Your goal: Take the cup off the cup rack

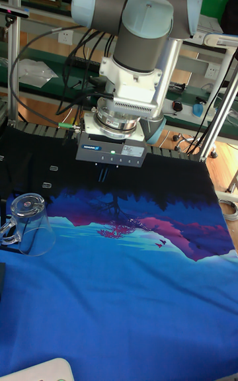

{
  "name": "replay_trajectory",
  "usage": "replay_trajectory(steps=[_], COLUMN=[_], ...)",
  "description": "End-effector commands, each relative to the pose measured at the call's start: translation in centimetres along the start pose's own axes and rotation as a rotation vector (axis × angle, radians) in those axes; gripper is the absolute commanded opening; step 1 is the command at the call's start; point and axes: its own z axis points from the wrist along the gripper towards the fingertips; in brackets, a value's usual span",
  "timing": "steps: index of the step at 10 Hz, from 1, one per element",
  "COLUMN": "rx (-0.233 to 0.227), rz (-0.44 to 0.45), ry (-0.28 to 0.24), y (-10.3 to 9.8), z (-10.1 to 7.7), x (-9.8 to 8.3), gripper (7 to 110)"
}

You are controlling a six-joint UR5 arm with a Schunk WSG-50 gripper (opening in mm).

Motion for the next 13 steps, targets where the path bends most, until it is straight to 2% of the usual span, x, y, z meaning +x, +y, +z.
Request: replay_trajectory(steps=[1,2,3,4,5,6,7,8,9,11,12,13], rx=[-0.017,-0.054,-0.069,-0.056,-0.096,-0.16,-0.162,-0.145,-0.165,-0.096,-0.101,-0.095], rz=[-0.007,-0.008,0.01,-0.002,-0.046,-0.05,-0.036,-0.045,-0.022,-0.02,-0.017,-0.015], ry=[0.006,0.023,0.046,0.068,0.074,0.064,0.059,0.066,0.069,0.052,0.04,0.029], y=[0.7,1.7,2.5,2.5,3.8,5.9,6.4,6.5,7.8,7.1,7.3,6.7], z=[0.1,0.1,0.3,0.4,0.7,0.7,0.8,1.2,1.4,1.8,1.8,1.3], x=[0.2,0.6,1.2,1.8,2.1,2.0,1.8,2.1,2.3,2.1,1.7,1.1], gripper=[7,7,7,7,7,7,7,7,7,7,7,7])
